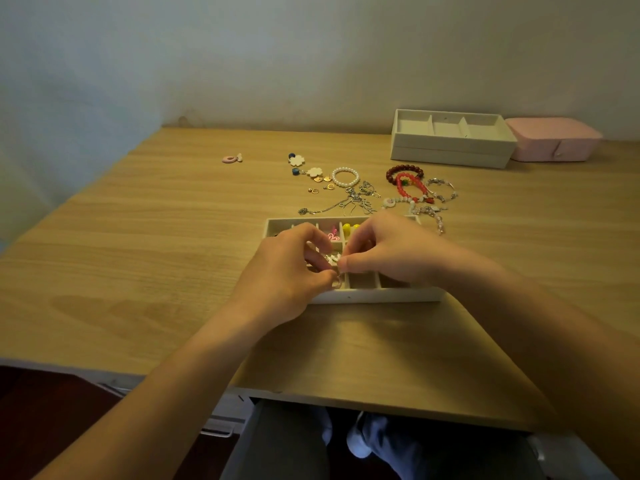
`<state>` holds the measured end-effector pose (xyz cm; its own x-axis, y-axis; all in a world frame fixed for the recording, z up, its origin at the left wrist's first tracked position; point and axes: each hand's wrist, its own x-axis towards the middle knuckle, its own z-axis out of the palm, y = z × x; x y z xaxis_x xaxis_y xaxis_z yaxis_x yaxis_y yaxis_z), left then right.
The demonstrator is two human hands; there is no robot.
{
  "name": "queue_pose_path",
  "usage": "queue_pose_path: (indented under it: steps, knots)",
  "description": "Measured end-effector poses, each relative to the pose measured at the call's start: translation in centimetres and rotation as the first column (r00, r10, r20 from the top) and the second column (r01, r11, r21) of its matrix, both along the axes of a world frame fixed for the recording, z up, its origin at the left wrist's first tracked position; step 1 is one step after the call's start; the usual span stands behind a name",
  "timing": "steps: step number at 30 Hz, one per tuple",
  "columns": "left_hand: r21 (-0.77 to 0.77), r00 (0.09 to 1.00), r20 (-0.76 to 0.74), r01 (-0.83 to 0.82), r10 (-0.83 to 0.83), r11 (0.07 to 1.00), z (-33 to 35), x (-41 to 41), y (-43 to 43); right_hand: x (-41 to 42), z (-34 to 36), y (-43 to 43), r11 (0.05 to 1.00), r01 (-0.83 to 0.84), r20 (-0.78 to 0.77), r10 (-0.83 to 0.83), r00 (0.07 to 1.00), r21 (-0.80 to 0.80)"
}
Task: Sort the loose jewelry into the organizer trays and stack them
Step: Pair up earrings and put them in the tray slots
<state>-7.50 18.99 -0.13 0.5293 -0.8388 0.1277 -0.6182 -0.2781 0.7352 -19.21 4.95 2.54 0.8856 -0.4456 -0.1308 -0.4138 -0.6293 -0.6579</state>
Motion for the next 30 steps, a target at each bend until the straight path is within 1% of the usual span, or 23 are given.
queue_pose_path:
  steps: [2, 5, 9, 15, 19, 22, 27, 30]
  knots:
    - [0.003, 0.999, 0.042, -0.002, 0.002, 1.0, -0.1, 0.0, 0.0, 0.0, -0.1, 0.1, 0.999, -0.021, 0.015, 0.021, 1.0, -0.024]
    - [0.003, 0.998, 0.064, 0.004, -0.004, 1.0, -0.2, 0.0, -0.1, 0.1, -0.3, 0.2, 0.998, -0.024, 0.028, 0.026, 0.999, -0.061]
    - [0.031, 0.987, 0.159, -0.002, -0.003, 1.0, -0.4, 0.5, -0.1, 0.2, -0.4, 0.1, 0.989, -0.021, 0.035, 0.026, 0.999, -0.146]
    - [-0.018, 0.979, 0.181, 0.099, -0.094, 0.995, -0.3, 1.1, 0.9, 0.4, -0.6, 1.1, 0.961, -0.047, 0.011, 0.052, 0.999, -0.274]
    - [-0.058, 0.958, 0.258, 0.147, -0.127, 0.987, -0.4, 0.6, 1.9, 0.3, -0.6, 1.5, 0.948, -0.063, -0.001, 0.066, 0.998, -0.312]
    - [-0.054, 0.955, 0.239, 0.195, -0.177, 0.979, -0.4, 0.4, 2.2, 0.3, -0.5, 1.9, 0.923, -0.075, -0.012, 0.076, 0.997, -0.377]
    - [-0.02, 0.934, 0.293, 0.219, -0.204, 0.975, -0.7, 0.6, 2.2, 0.2, -0.7, 2.8, 0.867, -0.027, 0.009, 0.036, 0.999, -0.498]
    - [-0.016, 0.927, 0.309, 0.229, -0.213, 0.973, -0.6, 0.7, 2.1, 0.3, -0.7, 3.0, 0.869, 0.022, 0.048, 0.002, 0.999, -0.495]
